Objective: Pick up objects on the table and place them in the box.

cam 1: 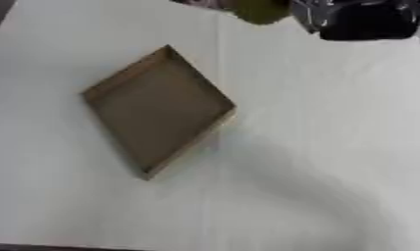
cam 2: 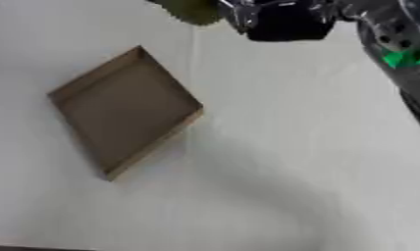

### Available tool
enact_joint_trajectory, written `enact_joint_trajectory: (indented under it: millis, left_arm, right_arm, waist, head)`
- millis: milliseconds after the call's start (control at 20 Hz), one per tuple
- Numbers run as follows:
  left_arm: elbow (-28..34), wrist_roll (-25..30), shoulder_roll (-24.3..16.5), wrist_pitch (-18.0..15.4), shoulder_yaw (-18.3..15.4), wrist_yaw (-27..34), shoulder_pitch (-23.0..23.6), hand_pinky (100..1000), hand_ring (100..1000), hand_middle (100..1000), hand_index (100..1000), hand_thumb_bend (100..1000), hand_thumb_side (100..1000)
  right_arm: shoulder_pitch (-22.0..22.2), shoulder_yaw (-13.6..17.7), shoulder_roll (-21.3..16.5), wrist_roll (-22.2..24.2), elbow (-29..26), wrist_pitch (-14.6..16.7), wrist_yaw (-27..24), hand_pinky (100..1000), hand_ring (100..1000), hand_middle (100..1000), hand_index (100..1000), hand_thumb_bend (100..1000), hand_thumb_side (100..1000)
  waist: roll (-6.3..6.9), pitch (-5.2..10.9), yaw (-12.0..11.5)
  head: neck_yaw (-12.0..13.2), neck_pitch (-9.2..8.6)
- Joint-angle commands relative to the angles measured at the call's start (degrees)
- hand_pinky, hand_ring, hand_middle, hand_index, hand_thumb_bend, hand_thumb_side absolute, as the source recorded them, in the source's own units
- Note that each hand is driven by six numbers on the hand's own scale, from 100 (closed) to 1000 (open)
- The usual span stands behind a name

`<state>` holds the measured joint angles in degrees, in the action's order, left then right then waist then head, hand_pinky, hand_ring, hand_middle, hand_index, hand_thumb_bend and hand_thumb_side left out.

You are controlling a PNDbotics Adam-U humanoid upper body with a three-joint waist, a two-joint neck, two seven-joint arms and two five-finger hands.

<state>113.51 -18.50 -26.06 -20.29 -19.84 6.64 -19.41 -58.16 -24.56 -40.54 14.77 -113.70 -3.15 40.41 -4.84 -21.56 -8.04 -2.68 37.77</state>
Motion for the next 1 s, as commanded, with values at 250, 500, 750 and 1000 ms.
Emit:
enact_joint_trajectory:
  millis: [250, 500, 750, 1000]
  left_arm:
    - [1.08, 0.5, -0.58, -0.5, 0.22, 0.4, -1.3, 627, 684, 634, 810, 100, 597]
    - [1.08, 0.93, -0.29, -0.5, 0.37, 0.66, -1.64, 627, 684, 635, 810, 100, 597]
    - [1.08, 1.25, -0.02, -0.5, 0.58, 1.05, -2.18, 627, 684, 635, 810, 100, 597]
    - [1.08, 1.53, 0.17, -0.5, 0.67, 1.31, -2.47, 627, 685, 636, 810, 100, 594]
  right_arm:
    - [-1.43, -2.92, 7.52, 3.32, 1.74, -0.61, 3.7, 715, 646, 598, 713, 100, 204]
    - [-1.31, -5.86, 12.63, 3.46, 7.86, 0.48, 5.77, 725, 655, 598, 718, 100, 216]
    - [-0.54, -8.02, 17.37, 2.18, 15.82, 1.93, 8.49, 732, 662, 594, 719, 100, 218]
    - [0.72, -9.03, 21.12, -0.25, 23.51, 3.57, 10.52, 740, 671, 591, 721, 100, 222]
  waist:
    - [0.41, 0.65, -0.82]
    - [0.51, 0.3, -1.29]
    - [0.61, 0.04, -1.74]
    - [0.69, -0.19, -2.03]
  head:
    - [-1.0, 0.09]
    - [-1.75, -0.15]
    - [-2.31, -0.45]
    - [-2.74, -0.71]
